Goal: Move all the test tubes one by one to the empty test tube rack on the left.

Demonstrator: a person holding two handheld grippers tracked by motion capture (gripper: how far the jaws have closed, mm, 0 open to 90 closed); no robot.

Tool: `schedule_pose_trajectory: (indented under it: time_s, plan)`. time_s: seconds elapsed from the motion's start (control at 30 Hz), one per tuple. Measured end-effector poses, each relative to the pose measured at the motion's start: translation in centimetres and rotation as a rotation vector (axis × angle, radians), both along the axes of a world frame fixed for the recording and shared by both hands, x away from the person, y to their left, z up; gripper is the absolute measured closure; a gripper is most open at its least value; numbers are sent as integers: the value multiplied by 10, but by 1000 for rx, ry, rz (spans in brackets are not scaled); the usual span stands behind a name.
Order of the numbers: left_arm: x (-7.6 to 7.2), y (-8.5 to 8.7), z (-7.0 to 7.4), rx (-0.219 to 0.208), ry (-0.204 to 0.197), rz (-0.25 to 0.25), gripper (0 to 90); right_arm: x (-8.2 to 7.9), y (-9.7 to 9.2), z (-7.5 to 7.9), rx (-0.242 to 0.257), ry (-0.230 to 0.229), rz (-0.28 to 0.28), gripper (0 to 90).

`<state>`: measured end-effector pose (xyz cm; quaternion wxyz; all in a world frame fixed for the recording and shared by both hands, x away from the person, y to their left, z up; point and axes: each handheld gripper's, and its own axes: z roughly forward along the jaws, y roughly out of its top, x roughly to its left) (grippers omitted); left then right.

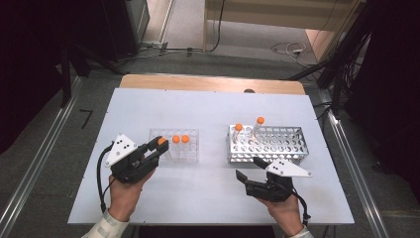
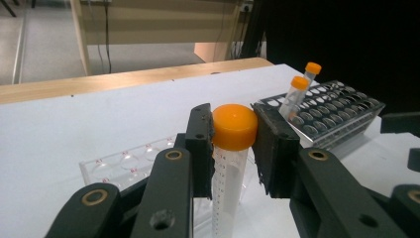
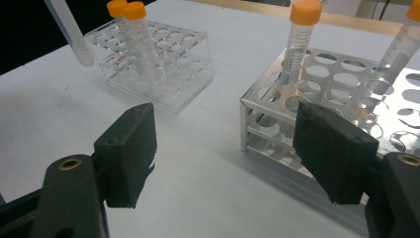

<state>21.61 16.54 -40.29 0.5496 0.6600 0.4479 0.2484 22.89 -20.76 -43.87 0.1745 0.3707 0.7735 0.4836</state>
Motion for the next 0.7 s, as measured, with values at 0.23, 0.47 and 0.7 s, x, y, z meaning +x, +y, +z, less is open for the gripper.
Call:
schedule_pose_trajectory:
  time_s: [0.23,0.47,0.7]
  plan:
    - [15,2,8,10,-5,37,698,1,-2,0,3,1,-5,237]
    - [26,3,11,30,-14,71,698,1,-3,0,6,5,-11,237]
    - [34,-1,8,50,-19,84,698,2,-2,-1,5,8,-9,238]
